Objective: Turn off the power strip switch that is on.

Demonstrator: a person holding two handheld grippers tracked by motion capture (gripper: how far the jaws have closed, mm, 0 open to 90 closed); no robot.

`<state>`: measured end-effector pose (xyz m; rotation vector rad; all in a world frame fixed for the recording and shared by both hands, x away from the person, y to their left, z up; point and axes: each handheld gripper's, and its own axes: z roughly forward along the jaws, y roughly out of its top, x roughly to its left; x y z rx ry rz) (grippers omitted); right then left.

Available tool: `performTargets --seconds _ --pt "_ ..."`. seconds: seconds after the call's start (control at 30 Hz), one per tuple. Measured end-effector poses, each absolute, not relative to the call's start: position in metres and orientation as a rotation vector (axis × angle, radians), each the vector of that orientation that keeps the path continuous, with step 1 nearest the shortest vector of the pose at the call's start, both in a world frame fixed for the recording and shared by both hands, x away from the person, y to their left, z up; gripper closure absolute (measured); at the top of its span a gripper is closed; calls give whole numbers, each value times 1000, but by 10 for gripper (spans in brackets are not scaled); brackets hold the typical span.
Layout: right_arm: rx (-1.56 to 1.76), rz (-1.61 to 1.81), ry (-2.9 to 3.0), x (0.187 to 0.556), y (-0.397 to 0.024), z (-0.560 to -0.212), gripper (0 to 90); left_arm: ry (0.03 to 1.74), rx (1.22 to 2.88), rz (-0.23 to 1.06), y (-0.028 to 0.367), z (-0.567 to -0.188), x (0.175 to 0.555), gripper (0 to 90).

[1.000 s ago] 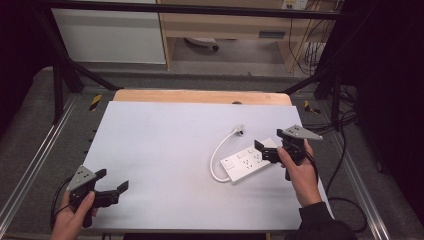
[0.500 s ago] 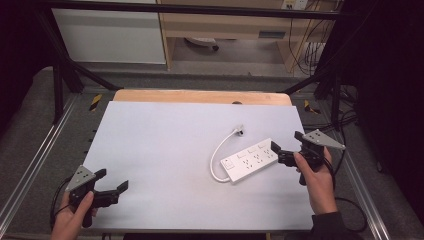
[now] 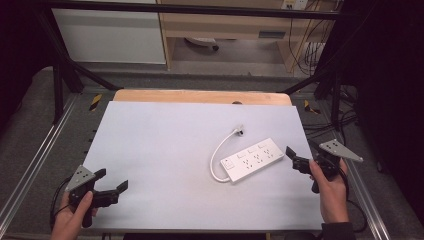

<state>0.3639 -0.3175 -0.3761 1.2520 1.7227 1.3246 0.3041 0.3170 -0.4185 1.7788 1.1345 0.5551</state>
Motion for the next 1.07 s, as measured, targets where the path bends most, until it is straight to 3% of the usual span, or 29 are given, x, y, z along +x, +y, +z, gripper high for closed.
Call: performTargets --seconds 1.07 --pt "1463 1052 1950 380 -315 -455 46 1129 1781 557 316 -418 304 58"
